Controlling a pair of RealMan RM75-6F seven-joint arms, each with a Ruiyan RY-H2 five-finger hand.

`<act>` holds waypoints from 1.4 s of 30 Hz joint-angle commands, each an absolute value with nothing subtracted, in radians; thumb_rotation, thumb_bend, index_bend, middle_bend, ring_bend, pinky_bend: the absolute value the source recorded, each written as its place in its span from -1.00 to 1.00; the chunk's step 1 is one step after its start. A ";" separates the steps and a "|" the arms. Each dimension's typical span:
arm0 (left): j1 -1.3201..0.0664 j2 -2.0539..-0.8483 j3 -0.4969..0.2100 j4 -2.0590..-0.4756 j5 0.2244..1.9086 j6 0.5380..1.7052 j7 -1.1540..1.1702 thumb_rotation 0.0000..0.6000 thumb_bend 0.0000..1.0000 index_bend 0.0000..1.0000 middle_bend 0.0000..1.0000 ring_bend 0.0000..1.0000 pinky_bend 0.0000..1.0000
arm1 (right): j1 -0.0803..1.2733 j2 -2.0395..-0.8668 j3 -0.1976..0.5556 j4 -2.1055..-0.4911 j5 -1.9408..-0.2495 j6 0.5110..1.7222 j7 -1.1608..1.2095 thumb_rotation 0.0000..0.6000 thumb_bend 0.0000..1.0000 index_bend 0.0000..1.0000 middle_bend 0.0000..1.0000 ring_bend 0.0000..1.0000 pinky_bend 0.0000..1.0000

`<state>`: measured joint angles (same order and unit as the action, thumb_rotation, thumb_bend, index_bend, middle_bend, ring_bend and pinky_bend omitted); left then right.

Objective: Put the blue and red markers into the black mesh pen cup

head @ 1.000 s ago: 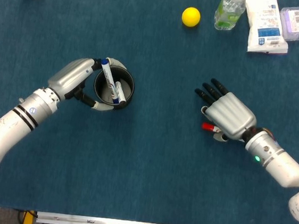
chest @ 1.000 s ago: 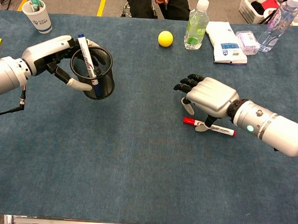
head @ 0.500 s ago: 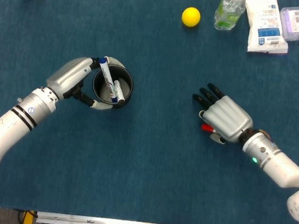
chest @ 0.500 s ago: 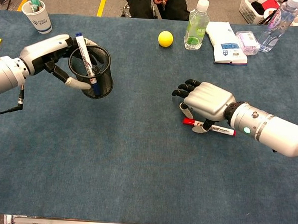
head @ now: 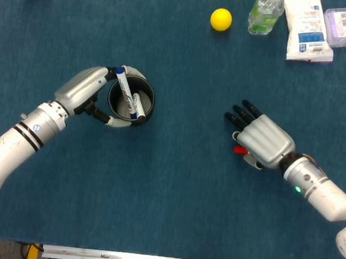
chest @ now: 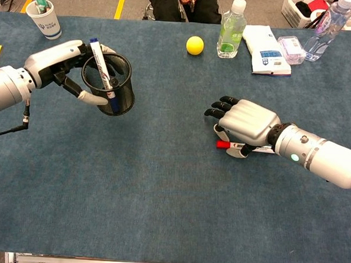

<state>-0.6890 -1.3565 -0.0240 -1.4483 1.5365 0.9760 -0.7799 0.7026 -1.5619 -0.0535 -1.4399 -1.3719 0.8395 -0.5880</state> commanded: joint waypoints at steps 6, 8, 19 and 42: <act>-0.686 -1.355 -0.021 -1.453 1.537 0.978 -0.773 1.00 -0.70 -0.38 -0.34 -0.43 -0.50 | 0.693 -1.548 -0.059 -1.460 -1.388 0.853 -0.566 1.00 -0.16 0.11 -0.78 -1.00 -0.97; -0.686 -1.353 -0.022 -1.456 1.536 0.978 -0.773 1.00 -0.70 -0.38 -0.34 -0.43 -0.50 | 0.690 -1.537 -0.058 -1.476 -1.393 0.861 -0.549 1.00 -0.14 0.11 -0.77 -1.00 -0.97; -0.691 -1.336 -0.028 -1.477 1.533 0.974 -0.761 1.00 -0.70 -0.38 -0.34 -0.43 -0.50 | 0.672 -1.435 0.007 -1.617 -1.435 0.958 -0.388 1.00 -0.14 0.12 -0.73 -1.00 -0.97; -0.721 -1.349 -0.056 -1.520 1.501 0.923 -0.756 1.00 -0.70 -0.38 -0.34 -0.43 -0.50 | 0.732 -1.372 0.239 -1.825 -1.460 1.086 -0.102 1.00 -0.14 0.15 -0.68 -1.00 -0.97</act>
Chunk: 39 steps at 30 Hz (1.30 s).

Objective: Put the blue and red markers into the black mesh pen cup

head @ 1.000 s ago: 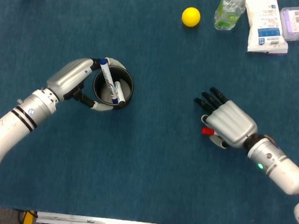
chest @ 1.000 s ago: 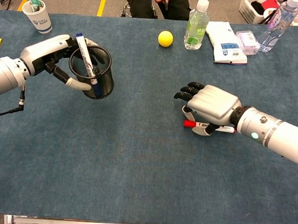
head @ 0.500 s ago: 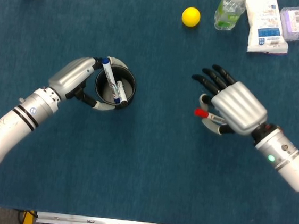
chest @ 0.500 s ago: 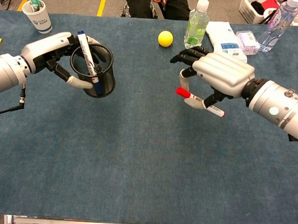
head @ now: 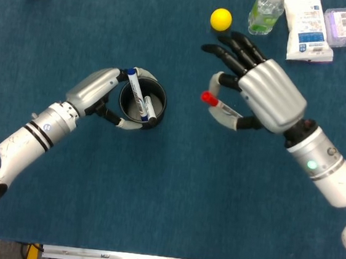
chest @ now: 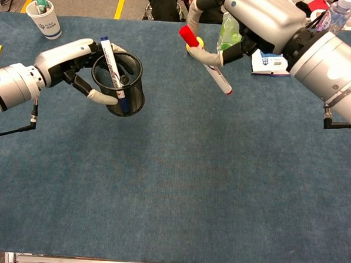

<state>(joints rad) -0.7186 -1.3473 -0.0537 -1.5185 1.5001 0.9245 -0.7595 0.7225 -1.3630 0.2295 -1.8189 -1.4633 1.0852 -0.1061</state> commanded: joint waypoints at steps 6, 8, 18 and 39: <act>-0.732 -1.359 -0.063 -1.537 1.500 0.915 -0.740 1.00 -0.70 -0.38 -0.34 -0.44 -0.50 | 0.782 -1.434 0.295 -1.815 -1.438 1.086 -0.098 1.00 -0.14 0.15 -0.68 -1.00 -0.97; -0.735 -1.361 -0.064 -1.544 1.500 0.914 -0.735 1.00 -0.70 -0.38 -0.34 -0.44 -0.50 | 0.798 -1.456 0.310 -1.800 -1.426 1.085 -0.100 1.00 -0.14 0.15 -0.68 -1.00 -0.97; -0.749 -1.374 -0.067 -1.567 1.499 0.899 -0.707 1.00 -0.70 -0.38 -0.34 -0.44 -0.50 | 0.871 -1.566 0.360 -1.717 -1.382 1.078 -0.072 1.00 -0.14 0.15 -0.69 -1.00 -0.97; -0.777 -1.397 -0.103 -1.595 1.459 0.871 -0.685 1.00 -0.70 -0.38 -0.34 -0.44 -0.50 | 0.948 -1.713 0.346 -1.580 -1.391 1.097 -0.084 1.00 -0.41 0.15 -0.68 -1.00 -0.97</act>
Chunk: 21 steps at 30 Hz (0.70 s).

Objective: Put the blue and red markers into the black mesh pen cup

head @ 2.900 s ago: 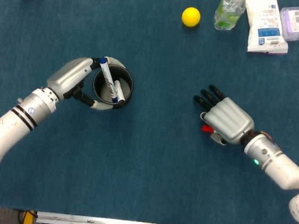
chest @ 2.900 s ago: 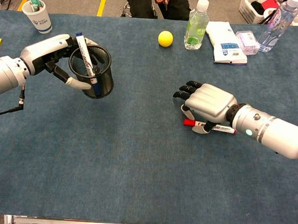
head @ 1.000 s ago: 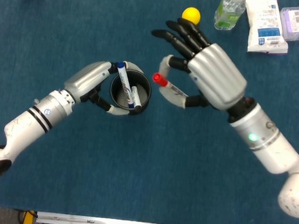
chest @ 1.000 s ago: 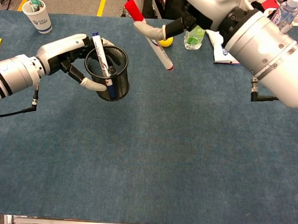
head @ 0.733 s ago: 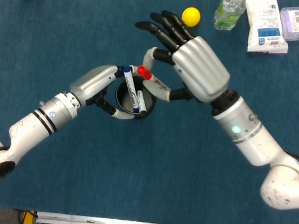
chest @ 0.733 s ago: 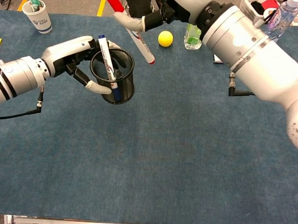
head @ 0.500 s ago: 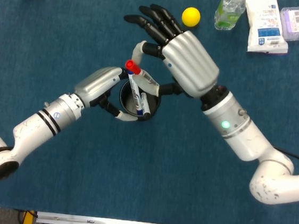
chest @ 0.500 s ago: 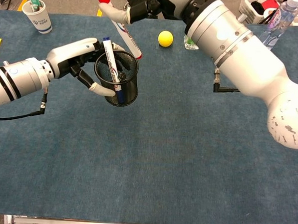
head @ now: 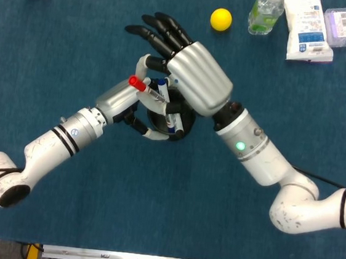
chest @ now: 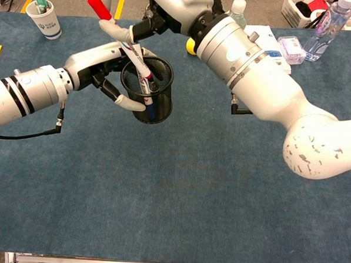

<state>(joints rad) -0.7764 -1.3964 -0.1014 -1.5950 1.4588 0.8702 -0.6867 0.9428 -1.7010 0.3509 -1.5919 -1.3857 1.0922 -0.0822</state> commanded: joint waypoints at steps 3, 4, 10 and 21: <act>-0.777 -1.394 -0.104 -1.594 1.457 0.871 -0.685 1.00 -0.70 -0.38 -0.34 -0.44 -0.50 | 0.949 -1.714 0.338 -1.570 -1.393 1.096 -0.091 1.00 -0.59 -0.03 -0.69 -1.00 -0.97; -0.776 -1.392 -0.103 -1.593 1.456 0.870 -0.686 1.00 -0.70 -0.38 -0.34 -0.44 -0.50 | 0.948 -1.713 0.336 -1.570 -1.394 1.096 -0.092 1.00 -0.64 -0.12 -0.70 -1.00 -0.97; -0.768 -1.384 -0.097 -1.581 1.454 0.872 -0.695 1.00 -0.70 -0.38 -0.34 -0.44 -0.50 | 0.937 -1.683 0.329 -1.591 -1.407 1.107 -0.090 1.00 -0.79 -0.49 -0.75 -1.00 -0.97; -0.735 -1.369 -0.064 -1.528 1.474 0.900 -0.688 1.00 -0.70 -0.38 -0.34 -0.44 -0.50 | 0.866 -1.420 0.254 -1.696 -1.466 1.084 -0.214 1.00 -0.77 -0.52 -0.76 -1.00 -0.97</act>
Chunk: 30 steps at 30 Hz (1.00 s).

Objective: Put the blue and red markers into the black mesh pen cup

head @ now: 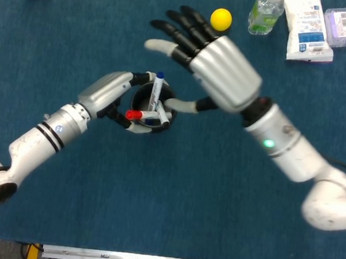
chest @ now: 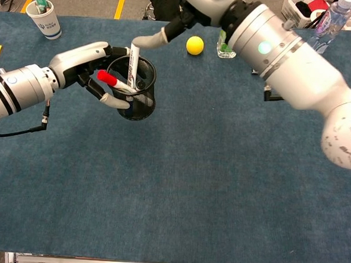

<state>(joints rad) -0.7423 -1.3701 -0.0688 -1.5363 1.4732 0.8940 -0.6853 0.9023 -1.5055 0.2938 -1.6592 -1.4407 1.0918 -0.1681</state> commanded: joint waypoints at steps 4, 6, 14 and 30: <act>-0.721 -1.377 -0.056 -1.502 1.481 0.921 -0.685 1.00 -0.70 -0.38 -0.34 -0.44 -0.50 | 0.823 -1.347 0.211 -1.704 -1.484 1.096 -0.226 1.00 -0.76 -0.52 -0.76 -1.00 -0.97; -0.712 -1.398 -0.049 -1.468 1.489 0.937 -0.659 1.00 -0.70 -0.38 -0.34 -0.44 -0.50 | 0.795 -1.318 0.189 -1.699 -1.494 1.112 -0.215 1.00 -0.76 -0.52 -0.76 -1.00 -0.97; -0.700 -1.470 -0.022 -1.344 1.498 0.933 -0.638 1.00 -0.70 -0.38 -0.34 -0.44 -0.50 | 0.712 -1.253 0.142 -1.640 -1.490 1.156 -0.152 1.00 -0.76 -0.52 -0.76 -1.00 -0.97; -0.681 -1.529 -0.002 -1.221 1.485 0.905 -0.651 1.00 -0.70 -0.39 -0.38 -0.48 -0.50 | 0.670 -1.225 0.134 -1.628 -1.489 1.161 -0.122 1.00 -0.76 -0.52 -0.76 -1.00 -0.97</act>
<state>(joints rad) -0.6811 -1.5280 -0.0031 -1.2221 1.4850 0.9068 -0.6501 0.6715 -1.2261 0.1330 -1.6273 -1.4905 1.1596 -0.1228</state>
